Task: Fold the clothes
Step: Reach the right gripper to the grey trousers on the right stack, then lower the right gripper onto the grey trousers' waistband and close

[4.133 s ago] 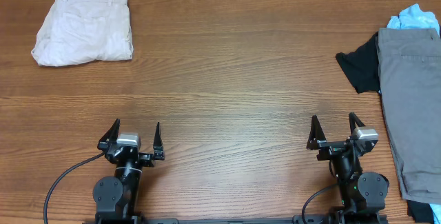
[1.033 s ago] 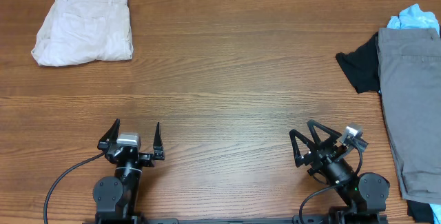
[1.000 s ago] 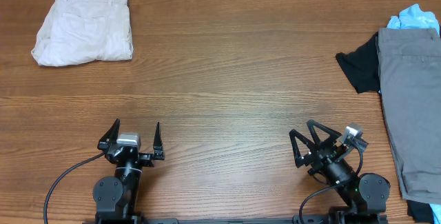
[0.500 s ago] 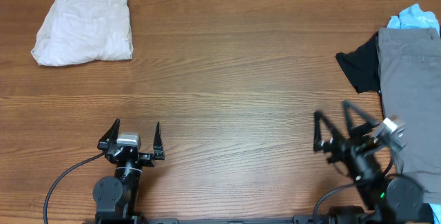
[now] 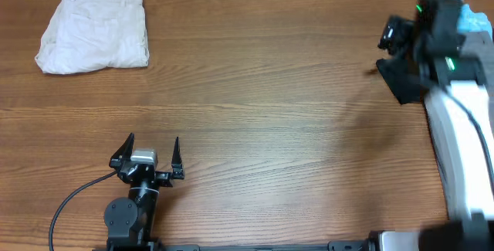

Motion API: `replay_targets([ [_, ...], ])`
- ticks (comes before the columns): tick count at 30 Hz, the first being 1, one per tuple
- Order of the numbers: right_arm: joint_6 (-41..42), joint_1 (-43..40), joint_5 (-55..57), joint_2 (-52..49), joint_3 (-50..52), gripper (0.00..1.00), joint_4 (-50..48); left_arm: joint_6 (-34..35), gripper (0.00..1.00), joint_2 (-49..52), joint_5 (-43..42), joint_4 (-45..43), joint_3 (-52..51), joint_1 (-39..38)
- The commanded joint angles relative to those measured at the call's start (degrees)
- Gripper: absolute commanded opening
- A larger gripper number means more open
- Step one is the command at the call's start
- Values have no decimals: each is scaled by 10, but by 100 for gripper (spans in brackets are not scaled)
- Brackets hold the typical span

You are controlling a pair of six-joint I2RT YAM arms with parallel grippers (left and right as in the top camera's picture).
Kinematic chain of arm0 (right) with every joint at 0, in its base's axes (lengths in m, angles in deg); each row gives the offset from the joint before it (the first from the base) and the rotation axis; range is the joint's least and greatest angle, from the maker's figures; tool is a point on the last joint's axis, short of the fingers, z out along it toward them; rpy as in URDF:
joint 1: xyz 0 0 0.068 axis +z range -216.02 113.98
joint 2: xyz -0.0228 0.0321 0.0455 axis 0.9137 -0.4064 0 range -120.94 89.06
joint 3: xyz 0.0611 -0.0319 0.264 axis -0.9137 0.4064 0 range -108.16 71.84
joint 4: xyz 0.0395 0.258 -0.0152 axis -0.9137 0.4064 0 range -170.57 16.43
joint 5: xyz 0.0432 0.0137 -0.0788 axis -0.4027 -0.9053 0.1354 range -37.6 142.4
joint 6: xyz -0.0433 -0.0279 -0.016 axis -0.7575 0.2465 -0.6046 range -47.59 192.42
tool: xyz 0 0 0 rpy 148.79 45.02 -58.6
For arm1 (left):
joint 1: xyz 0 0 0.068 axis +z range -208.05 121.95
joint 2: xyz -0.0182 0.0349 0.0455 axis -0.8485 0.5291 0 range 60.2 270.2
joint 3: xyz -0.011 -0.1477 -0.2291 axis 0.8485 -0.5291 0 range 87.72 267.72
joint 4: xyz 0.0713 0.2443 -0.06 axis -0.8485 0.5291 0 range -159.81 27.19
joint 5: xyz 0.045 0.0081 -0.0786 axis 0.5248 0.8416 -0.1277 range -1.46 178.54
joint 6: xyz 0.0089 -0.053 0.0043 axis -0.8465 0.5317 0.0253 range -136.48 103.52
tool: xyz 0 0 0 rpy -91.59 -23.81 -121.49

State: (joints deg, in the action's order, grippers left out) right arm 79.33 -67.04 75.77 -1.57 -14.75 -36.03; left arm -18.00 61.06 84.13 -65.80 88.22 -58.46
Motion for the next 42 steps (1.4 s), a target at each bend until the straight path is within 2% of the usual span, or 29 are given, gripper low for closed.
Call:
replay_targets([
  [1, -97, -6, 139, -80, -53, 100, -12, -7, 100, -6, 3, 1, -2, -3],
  [5, -213, -23, 200, -157, -53, 100, -54, -7, 100, -6, 3, 1, -2, -3],
  [8, -227, -47, 246, -211, -53, 100, -87, -7, 100, -6, 3, 1, -2, -3],
  [13, -263, -71, 226, -267, -53, 100, -103, -7, 100, -6, 3, 1, -2, -3],
  [22, -283, -77, 209, -331, -53, 100, -122, -7, 100, -6, 3, 1, -2, -3],
  [26, -284, -77, 210, -347, -53, 96, -137, -7, 100, -6, 3, 1, -2, -3],
  [32, -313, -77, 212, -379, -53, 95, -188, -7, 100, -6, 3, 1, -2, -3],
  [42, -314, -82, 232, -418, -53, 93, -268, -7, 100, -6, 3, 1, -2, -3],
])
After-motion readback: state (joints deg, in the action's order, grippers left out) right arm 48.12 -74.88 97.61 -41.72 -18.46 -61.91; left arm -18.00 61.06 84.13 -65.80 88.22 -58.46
